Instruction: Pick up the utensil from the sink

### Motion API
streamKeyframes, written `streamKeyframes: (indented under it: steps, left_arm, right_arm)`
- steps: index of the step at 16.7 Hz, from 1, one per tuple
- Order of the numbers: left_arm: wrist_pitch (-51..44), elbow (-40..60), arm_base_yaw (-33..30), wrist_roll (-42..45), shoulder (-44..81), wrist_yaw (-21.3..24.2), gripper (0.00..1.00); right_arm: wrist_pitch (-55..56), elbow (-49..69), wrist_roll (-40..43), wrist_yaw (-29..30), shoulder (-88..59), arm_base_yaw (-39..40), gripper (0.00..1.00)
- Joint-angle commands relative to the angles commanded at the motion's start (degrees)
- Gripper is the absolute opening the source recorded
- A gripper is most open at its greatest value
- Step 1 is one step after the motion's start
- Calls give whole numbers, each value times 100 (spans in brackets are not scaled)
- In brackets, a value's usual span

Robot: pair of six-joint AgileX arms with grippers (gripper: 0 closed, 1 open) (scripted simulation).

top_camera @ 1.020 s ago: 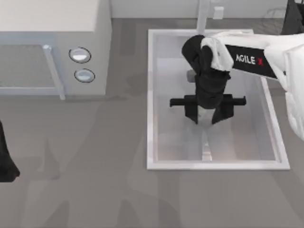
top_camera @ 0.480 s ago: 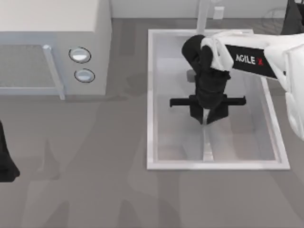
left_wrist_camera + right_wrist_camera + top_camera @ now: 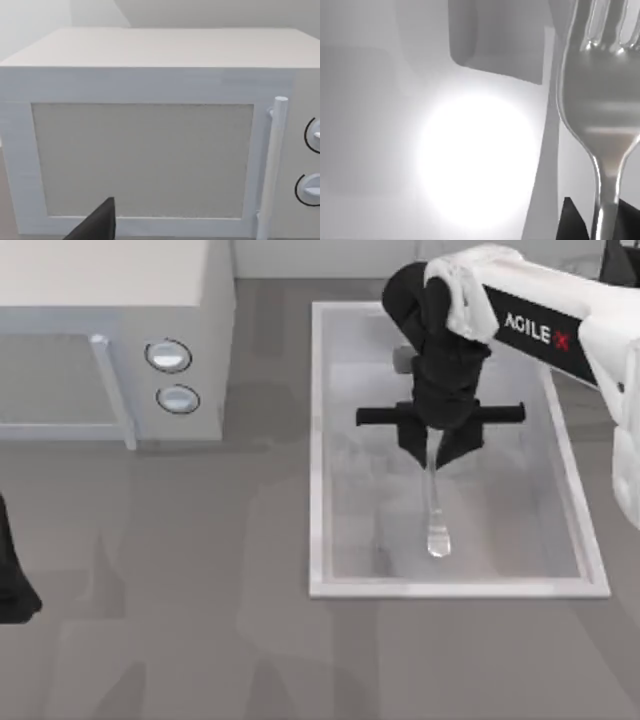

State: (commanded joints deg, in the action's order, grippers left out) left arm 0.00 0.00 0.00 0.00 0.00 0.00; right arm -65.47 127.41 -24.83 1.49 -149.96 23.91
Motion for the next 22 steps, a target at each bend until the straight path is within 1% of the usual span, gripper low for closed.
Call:
streamKeyframes:
  steps: [4, 6, 13, 15, 17, 19, 22]
  left_arm:
    - [0, 0, 0, 0, 0, 0, 100]
    - [0, 0, 0, 0, 0, 0, 100]
    - [0, 0, 0, 0, 0, 0, 100]
    - [0, 0, 0, 0, 0, 0, 100]
    - [0, 0, 0, 0, 0, 0, 100]
    - [0, 0, 0, 0, 0, 0, 100]
    - [0, 0, 0, 0, 0, 0, 100]
  right_arm:
    - [-1200, 885, 9, -4, 254, -7, 0]
    - [-1552, 1183, 15, -5, 362, -12, 0]
    - [-1638, 1203, 44, -10, 468, -40, 0]
    - [-1612, 895, 181, -17, 772, -174, 0]
    - [-1575, 352, 404, -29, 1288, -394, 0]
    - [-1530, -412, 692, -44, 1985, -677, 0]
    - [-1453, -1866, 1200, -70, 3244, -1177, 0]
